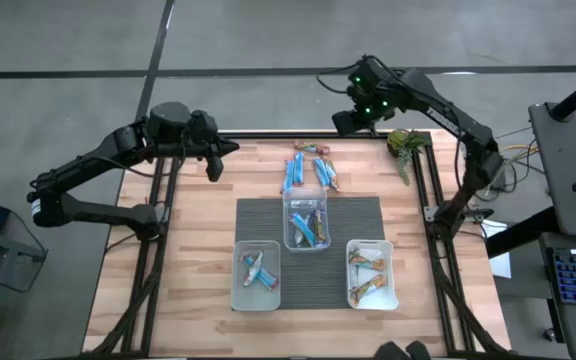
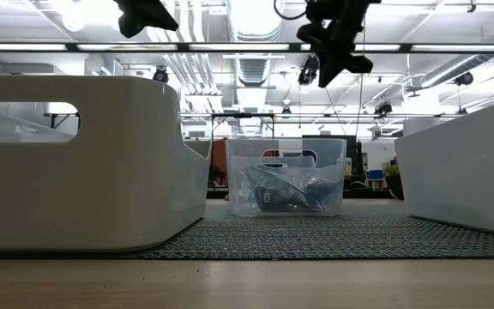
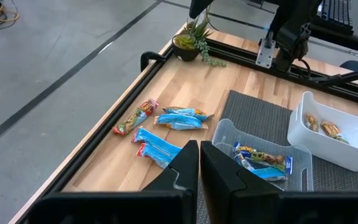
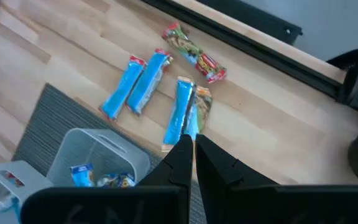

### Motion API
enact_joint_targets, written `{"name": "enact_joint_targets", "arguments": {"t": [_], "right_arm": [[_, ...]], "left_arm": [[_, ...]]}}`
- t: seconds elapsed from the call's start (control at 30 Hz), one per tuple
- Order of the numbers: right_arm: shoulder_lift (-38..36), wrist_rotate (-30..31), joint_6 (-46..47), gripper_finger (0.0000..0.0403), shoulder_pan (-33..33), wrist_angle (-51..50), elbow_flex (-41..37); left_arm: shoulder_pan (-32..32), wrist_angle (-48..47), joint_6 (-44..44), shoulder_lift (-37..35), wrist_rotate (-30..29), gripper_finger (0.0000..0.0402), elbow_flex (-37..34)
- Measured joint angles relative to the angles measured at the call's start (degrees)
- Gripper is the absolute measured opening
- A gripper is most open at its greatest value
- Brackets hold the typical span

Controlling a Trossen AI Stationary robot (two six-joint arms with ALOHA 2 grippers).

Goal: Pick and place Granola Bars by type
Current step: Put the orange granola bar into the white bin

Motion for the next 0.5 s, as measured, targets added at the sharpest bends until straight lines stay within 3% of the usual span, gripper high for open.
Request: {"name": "enact_joint_targets", "arguments": {"t": [0.27,0.5], "right_arm": [[7.42,0.00,-1.49,0.0013,-0.22,-3.95,6.60],[10.61,0.07,-2.65,0.0013,0.95,-4.15,4.24]], "left_arm": [[0.00,0.00,-0.55,0.00,0.00,0.0000,0.00],[0.00,-0.02,-0.73,0.00,-0.02,0.0000,0.00]]}}
